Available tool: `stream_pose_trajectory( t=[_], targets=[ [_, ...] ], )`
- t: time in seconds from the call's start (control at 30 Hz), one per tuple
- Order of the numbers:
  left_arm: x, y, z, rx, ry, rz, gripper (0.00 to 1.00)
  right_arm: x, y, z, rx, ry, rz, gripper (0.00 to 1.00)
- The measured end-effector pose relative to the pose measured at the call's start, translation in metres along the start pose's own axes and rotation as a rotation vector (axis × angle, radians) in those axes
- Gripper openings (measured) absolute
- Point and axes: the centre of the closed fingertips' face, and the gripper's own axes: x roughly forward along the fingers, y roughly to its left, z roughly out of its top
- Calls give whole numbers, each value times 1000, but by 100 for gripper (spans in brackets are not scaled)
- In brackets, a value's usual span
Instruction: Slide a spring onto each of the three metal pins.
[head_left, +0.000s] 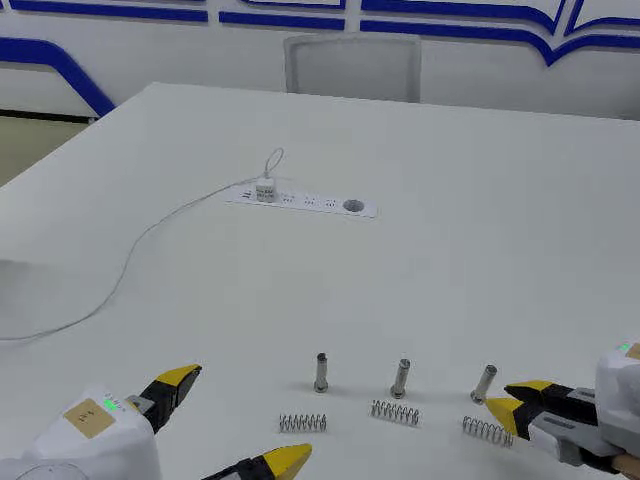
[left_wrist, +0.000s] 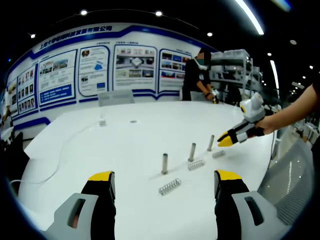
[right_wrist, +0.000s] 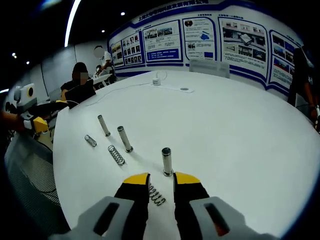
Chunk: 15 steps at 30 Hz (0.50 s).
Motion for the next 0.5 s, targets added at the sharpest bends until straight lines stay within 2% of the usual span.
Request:
stream_pose_trajectory(
  t=[0.23,0.5],
  targets=[
    [0,1,-3,-4,12,3,83,1,4,-21,2,48,52,21],
    [1,1,-5,-2,23,4,83,6,8,-31,-42,91,87,21]
  ],
)
